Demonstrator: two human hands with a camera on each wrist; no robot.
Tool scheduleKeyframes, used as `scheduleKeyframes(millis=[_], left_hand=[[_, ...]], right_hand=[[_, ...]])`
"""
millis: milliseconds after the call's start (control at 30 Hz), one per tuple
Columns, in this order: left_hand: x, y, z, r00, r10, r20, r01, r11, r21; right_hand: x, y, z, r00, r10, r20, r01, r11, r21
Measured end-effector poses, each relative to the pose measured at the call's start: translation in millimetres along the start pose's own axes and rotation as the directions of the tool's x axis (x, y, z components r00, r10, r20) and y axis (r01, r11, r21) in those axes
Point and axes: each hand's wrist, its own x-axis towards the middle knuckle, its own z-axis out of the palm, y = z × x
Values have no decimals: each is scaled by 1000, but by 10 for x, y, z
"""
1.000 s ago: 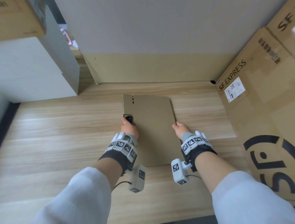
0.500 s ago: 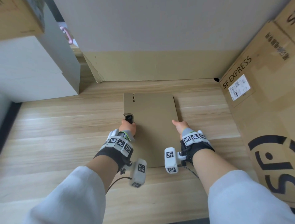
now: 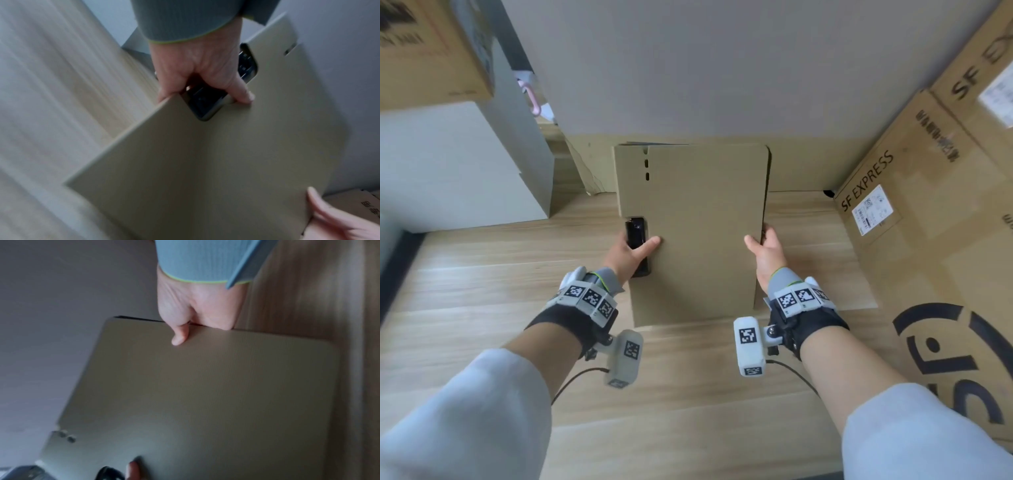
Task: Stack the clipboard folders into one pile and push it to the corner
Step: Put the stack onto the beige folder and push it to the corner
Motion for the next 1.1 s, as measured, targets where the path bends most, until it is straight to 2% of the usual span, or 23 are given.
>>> scheduleKeyframes(millis=[133, 267, 333, 400, 500, 667, 800, 867, 967, 1100], left_hand=[[2, 85, -192, 992, 123, -11, -122, 990, 64], [45, 6, -327, 992, 107, 73, -114, 988, 107], [90, -75, -356, 990, 88, 108, -96, 993, 72], [84, -111, -368, 991, 90, 98, -98, 992, 74], [103, -207, -313, 997, 71, 19, -72, 995, 62], [133, -268, -271, 993, 114, 9, -114, 993, 10], [200, -140, -280, 990, 127, 56, -131, 987, 90], [257, -61, -214, 990, 105, 93, -114, 988, 106], [326, 6, 5, 990, -25, 142, 4, 989, 146], [407, 48, 513, 962, -187, 199, 143, 965, 219]], right_hand=[[-56, -151, 9, 986, -71, 150, 88, 990, -106], [-180, -103, 80, 978, -67, 197, 99, 983, -156], [-223, -63, 130, 979, -48, 198, 81, 983, -162], [-262, -19, 189, 984, -39, 175, 70, 982, -174], [-338, 91, 242, 992, -10, 126, 38, 975, -218], [-352, 209, 344, 999, 10, 32, -1, 960, -280], [-262, 130, 347, 999, 14, -38, -26, 946, -324], [-212, 124, 293, 995, 47, -84, -73, 940, -334], [-90, 123, 121, 988, 96, -118, -130, 936, -327], [164, 56, -288, 961, 225, -160, -269, 891, -365]])
